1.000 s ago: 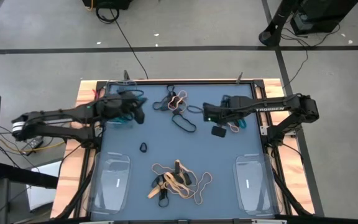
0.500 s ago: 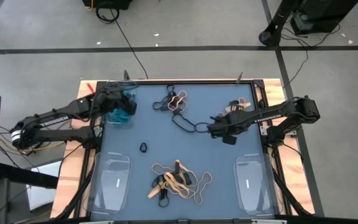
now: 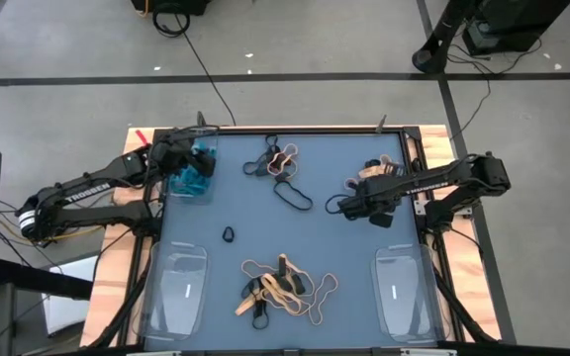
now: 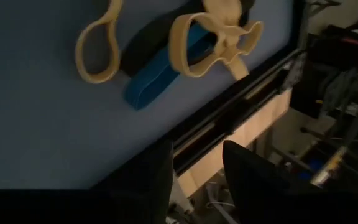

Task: Sort rubber bands into baskets
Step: Put the blue rubber band into the top transparent bin

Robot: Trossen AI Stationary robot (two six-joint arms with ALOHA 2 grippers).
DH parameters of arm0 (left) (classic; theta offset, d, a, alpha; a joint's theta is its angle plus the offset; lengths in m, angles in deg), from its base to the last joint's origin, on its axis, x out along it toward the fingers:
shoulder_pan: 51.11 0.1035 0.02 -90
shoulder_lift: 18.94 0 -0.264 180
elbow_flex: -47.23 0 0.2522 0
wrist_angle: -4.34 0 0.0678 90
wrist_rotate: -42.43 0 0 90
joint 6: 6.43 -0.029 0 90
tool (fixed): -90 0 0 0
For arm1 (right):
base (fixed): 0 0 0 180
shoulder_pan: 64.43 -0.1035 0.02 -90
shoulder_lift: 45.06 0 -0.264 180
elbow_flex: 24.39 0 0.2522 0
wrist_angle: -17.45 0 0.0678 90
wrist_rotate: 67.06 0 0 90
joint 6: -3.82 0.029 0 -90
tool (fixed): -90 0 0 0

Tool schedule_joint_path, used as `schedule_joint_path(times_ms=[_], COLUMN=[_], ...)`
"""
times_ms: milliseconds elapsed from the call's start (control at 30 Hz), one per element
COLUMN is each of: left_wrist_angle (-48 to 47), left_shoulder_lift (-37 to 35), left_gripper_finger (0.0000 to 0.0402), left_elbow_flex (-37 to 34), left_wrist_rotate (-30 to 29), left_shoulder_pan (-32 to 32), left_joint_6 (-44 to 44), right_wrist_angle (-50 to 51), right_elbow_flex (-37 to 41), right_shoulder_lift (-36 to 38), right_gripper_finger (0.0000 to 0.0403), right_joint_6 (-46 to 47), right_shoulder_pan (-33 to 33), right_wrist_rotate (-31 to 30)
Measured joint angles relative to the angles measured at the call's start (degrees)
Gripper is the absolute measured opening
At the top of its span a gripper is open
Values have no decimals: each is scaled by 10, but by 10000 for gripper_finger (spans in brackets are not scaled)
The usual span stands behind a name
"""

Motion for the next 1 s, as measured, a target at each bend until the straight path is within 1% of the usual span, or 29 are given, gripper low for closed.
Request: schedule_joint_path(times_ms=[100,167,267,367,467,567,667,767,833,900,1000], left_wrist_angle=[0,3,18,44,90,131,163,193,235,268,281], left_shoulder_lift=[0,0,0,0,0,0,0,0,1,1,1], left_gripper_finger=[270,270,266,260,255,252,250,250,250,250,250], left_elbow_flex=[0,0,0,-2,-14,-29,-44,-59,-74,-81,-81], left_wrist_rotate=[0,11,22,42,64,79,83,83,87,110,130], left_shoulder_pan=[0,0,0,-1,-10,-29,-46,-61,-67,-68,-68], left_joint_6=[1,-1,-2,-10,-21,-45,-70,-91,-114,-140,-147], right_wrist_angle=[3,3,3,-1,-28,-79,-113,-133,-154,-165,-203], right_elbow_flex=[0,0,0,0,0,0,1,15,34,54,89], right_shoulder_lift=[12,25,54,73,78,72,60,56,56,56,56], right_gripper_finger=[151,152,158,164,167,167,165,167,170,173,175], right_joint_6=[-5,3,15,33,30,-8,-52,-78,-88,-94,-99], right_shoulder_pan=[-1,2,20,61,121,177,222,247,260,270,281], right_wrist_rotate=[18,24,49,69,89,109,144,163,180,194,195])
